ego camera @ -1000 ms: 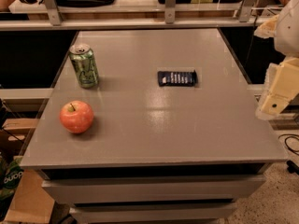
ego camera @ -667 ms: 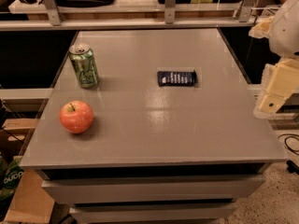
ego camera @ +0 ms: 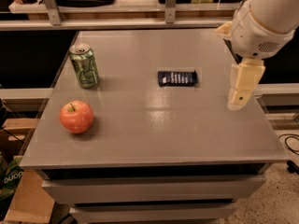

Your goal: Move rxbar blueberry near apple

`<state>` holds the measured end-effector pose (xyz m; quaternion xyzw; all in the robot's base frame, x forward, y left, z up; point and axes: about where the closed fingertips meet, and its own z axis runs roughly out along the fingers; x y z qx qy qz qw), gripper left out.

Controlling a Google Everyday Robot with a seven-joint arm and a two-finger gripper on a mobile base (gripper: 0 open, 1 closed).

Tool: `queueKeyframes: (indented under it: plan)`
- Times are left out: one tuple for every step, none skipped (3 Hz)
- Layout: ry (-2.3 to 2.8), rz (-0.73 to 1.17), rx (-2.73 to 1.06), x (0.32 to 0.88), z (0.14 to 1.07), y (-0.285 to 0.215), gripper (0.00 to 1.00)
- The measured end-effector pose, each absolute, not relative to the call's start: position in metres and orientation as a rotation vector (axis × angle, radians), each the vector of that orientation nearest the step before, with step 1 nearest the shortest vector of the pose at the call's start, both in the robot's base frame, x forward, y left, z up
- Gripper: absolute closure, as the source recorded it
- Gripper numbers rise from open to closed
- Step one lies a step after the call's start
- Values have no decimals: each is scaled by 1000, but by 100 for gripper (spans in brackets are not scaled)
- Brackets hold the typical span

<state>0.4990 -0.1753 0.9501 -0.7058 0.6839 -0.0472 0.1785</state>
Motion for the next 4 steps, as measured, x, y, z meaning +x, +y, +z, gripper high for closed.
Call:
queueKeyframes:
  plan:
    - [1886, -134, -2061, 521, 940, -163, 0]
    - [1874, -132, -2099, 543, 929, -157, 0]
    - [1873, -131, -2122, 561, 921, -153, 0]
    - [1870, -132, -2160, 574, 910, -144, 0]
